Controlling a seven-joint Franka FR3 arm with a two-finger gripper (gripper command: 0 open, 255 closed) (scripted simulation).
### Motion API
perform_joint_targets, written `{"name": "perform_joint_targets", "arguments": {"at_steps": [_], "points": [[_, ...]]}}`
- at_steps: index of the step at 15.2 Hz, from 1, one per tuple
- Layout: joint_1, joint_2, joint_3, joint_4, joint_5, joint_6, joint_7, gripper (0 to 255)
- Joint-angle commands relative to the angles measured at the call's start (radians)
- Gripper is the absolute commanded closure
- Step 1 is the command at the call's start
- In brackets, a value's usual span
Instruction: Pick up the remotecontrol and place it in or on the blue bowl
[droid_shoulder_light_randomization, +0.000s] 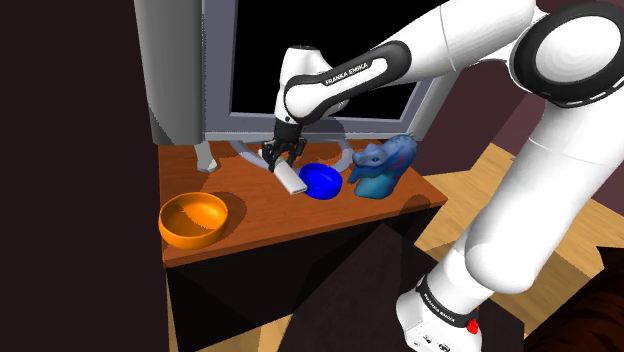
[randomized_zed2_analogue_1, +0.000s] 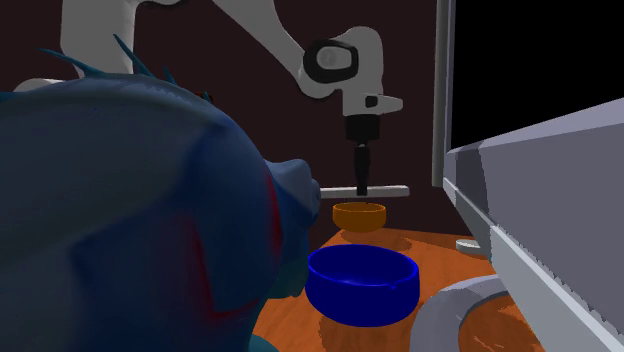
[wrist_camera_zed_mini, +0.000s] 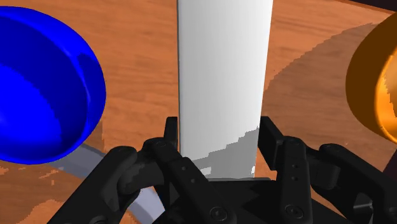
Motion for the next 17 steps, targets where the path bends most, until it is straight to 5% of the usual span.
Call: {"name": "perform_joint_targets", "arguments": {"at_steps": [1,17], "points": [[-0.025,-0.021,-0.018,-0.023,0.006,0.004,-0.047,255],[-0.209,-0.043,-0.173,-0.072,0.029,0.037,-0.4,255]]}}
